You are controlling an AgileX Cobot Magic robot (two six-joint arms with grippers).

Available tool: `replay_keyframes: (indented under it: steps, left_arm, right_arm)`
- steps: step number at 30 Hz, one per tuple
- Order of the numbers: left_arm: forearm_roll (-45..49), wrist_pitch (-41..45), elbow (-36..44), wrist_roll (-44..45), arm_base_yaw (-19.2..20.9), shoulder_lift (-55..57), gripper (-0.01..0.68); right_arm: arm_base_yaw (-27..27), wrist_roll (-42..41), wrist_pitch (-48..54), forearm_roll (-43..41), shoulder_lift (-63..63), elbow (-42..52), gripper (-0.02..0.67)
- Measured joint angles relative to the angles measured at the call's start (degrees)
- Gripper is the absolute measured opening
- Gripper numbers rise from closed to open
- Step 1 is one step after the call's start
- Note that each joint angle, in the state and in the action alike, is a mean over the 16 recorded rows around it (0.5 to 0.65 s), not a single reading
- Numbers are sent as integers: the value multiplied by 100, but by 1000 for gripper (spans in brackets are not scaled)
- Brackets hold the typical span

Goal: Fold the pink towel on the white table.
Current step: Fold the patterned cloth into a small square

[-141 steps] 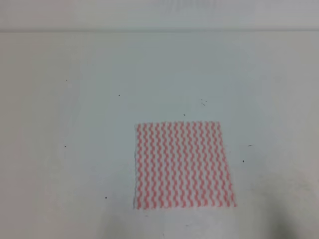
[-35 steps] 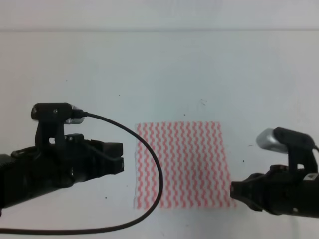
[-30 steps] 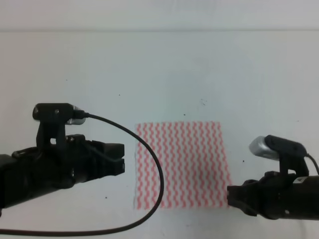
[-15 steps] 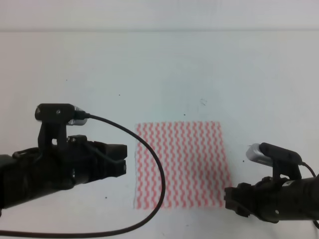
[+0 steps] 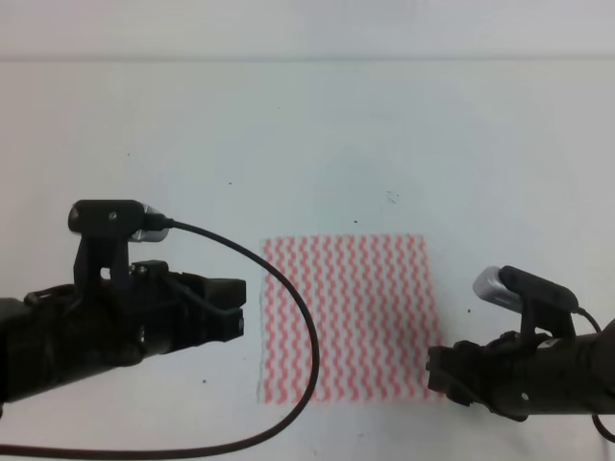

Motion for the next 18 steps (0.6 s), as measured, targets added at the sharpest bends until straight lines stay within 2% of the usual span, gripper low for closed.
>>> replay_keyframes:
  steps: [18]
  left_arm:
    - [6,45,3,-5,-1,-19,-4]
  right_arm:
    - [-3,-16,502,60,161,-202,272]
